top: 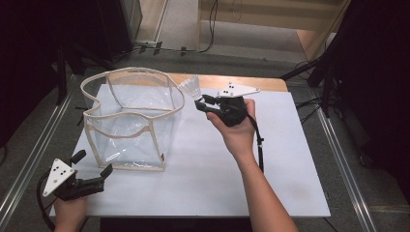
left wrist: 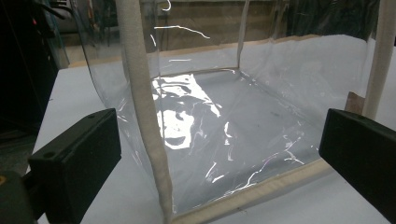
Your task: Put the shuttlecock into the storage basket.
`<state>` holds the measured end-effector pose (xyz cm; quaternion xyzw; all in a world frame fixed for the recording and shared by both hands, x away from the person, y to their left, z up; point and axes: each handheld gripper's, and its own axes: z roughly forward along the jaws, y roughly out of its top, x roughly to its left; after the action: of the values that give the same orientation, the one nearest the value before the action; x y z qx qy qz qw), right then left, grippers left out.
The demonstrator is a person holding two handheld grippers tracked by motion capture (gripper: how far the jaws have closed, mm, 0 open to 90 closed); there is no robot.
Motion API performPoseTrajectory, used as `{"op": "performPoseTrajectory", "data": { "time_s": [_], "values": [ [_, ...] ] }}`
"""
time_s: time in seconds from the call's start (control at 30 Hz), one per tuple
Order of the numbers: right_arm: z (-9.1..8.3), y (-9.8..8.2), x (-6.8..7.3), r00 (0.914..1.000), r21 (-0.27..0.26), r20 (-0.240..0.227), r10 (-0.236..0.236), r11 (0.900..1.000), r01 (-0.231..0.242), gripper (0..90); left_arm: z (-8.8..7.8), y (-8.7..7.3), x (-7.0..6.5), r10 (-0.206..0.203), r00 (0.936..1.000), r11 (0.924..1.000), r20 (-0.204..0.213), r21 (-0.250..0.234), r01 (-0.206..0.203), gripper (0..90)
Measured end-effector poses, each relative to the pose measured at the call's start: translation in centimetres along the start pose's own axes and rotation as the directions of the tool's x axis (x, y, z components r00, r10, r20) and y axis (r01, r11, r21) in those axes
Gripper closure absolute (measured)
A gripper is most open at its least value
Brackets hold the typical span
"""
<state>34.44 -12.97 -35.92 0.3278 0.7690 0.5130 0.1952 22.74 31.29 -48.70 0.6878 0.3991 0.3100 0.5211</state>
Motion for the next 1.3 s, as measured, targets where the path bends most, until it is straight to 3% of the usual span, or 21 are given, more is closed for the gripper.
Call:
{"op": "performPoseTrajectory", "data": {
  "time_s": [1.17,1.3],
  "values": [
    [3.0,2.2,2.5,0.9966,-0.021,-0.08,-0.019,1.0,0.017,62.1,0.0,0.0,0.0,0.005,1.0,1.0,0.002,0.002,-0.005,0.0],
    [3.1,2.2,2.3,0.994,-0.023,-0.11,-0.001,1.0,-0.001,37.3,0.0,0.0,0.0,0.003,1.0,1.0,0.002,0.0,-0.003,0.0]
  ]
}}
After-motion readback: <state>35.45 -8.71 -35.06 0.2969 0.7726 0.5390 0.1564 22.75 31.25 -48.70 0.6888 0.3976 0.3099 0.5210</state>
